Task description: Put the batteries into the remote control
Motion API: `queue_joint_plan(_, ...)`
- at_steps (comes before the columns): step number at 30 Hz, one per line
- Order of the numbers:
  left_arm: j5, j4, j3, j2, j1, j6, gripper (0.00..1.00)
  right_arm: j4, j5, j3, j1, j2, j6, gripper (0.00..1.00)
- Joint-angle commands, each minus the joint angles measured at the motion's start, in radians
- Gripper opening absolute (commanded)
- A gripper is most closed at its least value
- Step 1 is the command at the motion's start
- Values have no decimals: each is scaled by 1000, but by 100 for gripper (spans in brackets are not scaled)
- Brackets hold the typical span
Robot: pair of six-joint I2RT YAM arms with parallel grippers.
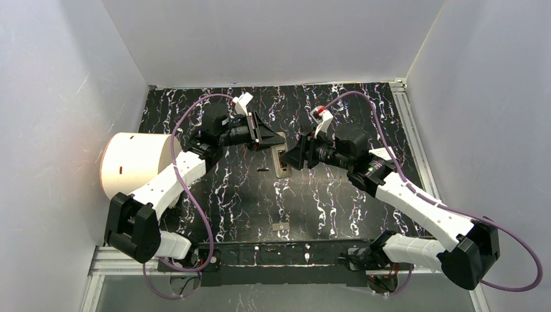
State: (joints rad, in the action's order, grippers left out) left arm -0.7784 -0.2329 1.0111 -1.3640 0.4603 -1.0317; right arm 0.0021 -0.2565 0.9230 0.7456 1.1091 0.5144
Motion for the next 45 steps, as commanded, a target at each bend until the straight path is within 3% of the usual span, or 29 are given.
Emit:
queue_joint_plan(1,-35,3,50,13,0,12,0,-38,-47,58,-4,12,-94,61)
queue_joint_plan(12,-38,10,56,13,0,12,0,-96,-43,83,-4,31,-140,51)
queue_joint_plan(18,-32,20,55,11,1,19,0,-52,-53,79,-5,5,-72,70)
queue_joint_plan(29,-21,26,60,10,-1,28,0,75,-43,27,-12,-56,144,82)
queue_joint_plan(34,4,26,57,20,-1,22,0,178,19,-58,-32,-94,378,92)
queue_joint_plan(37,27,26,57,34,-2,14,0,241,128,-153,-33,-141,566,98)
queue_joint_plan(40,51,26,53,50,-2,1,0,310,247,-252,-32,-194,746,99)
queue_joint_plan(45,65,13,44,61,-1,-40,0,640,185,-362,-35,-127,951,99)
